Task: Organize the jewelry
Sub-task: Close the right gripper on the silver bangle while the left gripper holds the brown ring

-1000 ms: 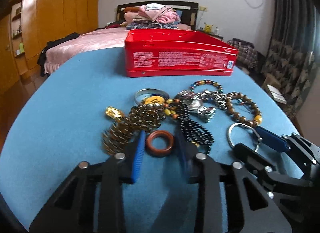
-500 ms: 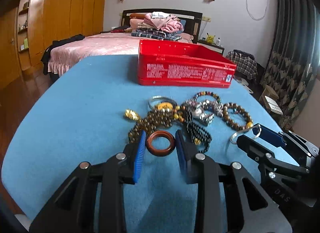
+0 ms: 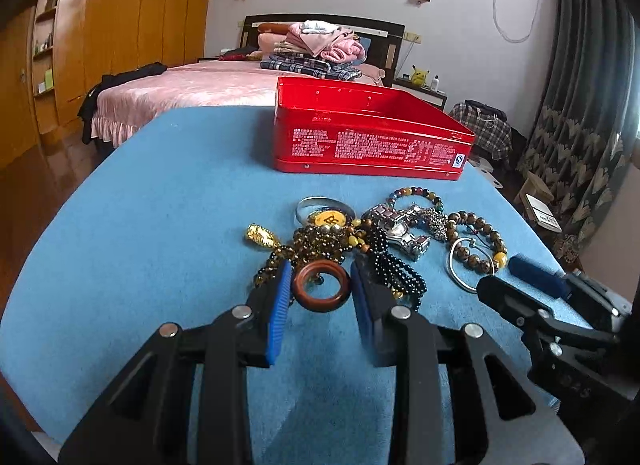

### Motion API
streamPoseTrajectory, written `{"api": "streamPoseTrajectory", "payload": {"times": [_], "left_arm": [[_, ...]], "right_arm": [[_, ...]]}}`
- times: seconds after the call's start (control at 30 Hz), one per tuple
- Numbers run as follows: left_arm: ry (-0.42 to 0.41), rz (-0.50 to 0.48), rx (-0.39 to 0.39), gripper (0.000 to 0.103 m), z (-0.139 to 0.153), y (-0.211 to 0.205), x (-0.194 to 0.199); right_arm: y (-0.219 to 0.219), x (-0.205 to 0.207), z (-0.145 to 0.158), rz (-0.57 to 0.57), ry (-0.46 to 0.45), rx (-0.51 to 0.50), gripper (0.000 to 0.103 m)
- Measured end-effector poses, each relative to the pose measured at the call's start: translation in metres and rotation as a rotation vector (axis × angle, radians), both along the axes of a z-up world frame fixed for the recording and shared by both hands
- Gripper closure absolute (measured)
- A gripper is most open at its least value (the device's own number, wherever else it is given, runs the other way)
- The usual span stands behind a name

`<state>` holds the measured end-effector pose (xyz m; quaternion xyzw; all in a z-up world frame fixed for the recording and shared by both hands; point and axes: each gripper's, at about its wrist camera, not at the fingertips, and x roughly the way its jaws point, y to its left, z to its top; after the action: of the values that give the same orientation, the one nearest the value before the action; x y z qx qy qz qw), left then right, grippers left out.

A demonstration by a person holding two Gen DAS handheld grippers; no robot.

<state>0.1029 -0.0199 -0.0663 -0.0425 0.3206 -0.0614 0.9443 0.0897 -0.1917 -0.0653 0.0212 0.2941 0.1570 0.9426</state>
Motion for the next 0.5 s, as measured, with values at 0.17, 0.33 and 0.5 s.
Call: {"api": "streamPoseTrajectory", "payload": {"times": [0.17, 0.33, 0.5], "left_arm": [[0.013, 0.002, 0.0, 0.074, -0.006, 0.0, 0.002], [0.015, 0.005, -0.002, 0.074, -0.008, 0.002, 0.004], [0.017, 0.005, 0.0, 0.074, -0.007, 0.002, 0.005]], "right_arm": [[0.002, 0.013, -0.01, -0.026, 0.039, -0.049, 0.045], [0.01, 0.021, -0.011, -0.04, 0.041, -0.104, 0.045], [0.015, 0.029, -0.015, -0.036, 0.083, -0.137, 0.048]]}}
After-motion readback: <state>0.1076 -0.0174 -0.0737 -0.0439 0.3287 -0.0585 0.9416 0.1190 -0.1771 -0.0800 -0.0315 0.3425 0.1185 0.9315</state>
